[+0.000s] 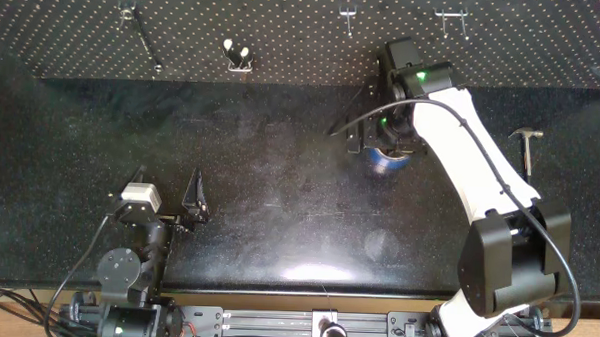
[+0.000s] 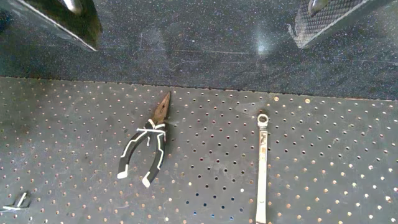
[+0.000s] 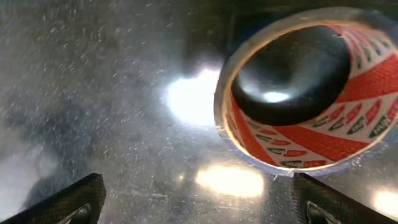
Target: Place Tools Onto Pegboard
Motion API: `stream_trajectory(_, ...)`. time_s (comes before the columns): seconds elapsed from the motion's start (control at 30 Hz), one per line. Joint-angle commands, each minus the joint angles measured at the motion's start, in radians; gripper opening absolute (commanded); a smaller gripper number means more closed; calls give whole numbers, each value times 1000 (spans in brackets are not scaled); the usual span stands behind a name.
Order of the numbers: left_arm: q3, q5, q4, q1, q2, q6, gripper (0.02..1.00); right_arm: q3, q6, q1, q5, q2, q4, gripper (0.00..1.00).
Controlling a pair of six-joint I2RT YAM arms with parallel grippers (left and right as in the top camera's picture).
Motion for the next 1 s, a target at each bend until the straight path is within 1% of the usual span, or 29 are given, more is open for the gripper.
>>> stream_trajectory(0.03,-1,25,-6,4,-10,-2,996,23,56,7,35,55,23,974)
stream_trajectory(0.27,-1,25,-6,4,-10,-2,996,29,34,18,37,106,70,976)
stream_trajectory(0.43,-1,25,-6,4,-10,-2,996,31,29,34,85,152,57,976)
stream_trajectory(0.5,-1,25,-6,4,-10,-2,996,31,1,37,85,168,63,976)
stream_trajectory(0.8,-1,25,-6,4,-10,-2,996,31,-18,38,72,187,124,976)
stream_trajectory(0.83,-1,25,-6,4,-10,-2,996,31,-18,38,47,187,130,976)
stream_trajectory(0.87,-1,25,-6,4,-10,-2,996,31,-18,39,42,188,129,976)
stream_trajectory(0.93,-1,25,-6,4,-10,-2,996,31,-18,39,43,198,129,974)
stream_trajectory(1.0,-1,25,-6,4,-10,-2,996,31,-18,41,64,213,124,976)
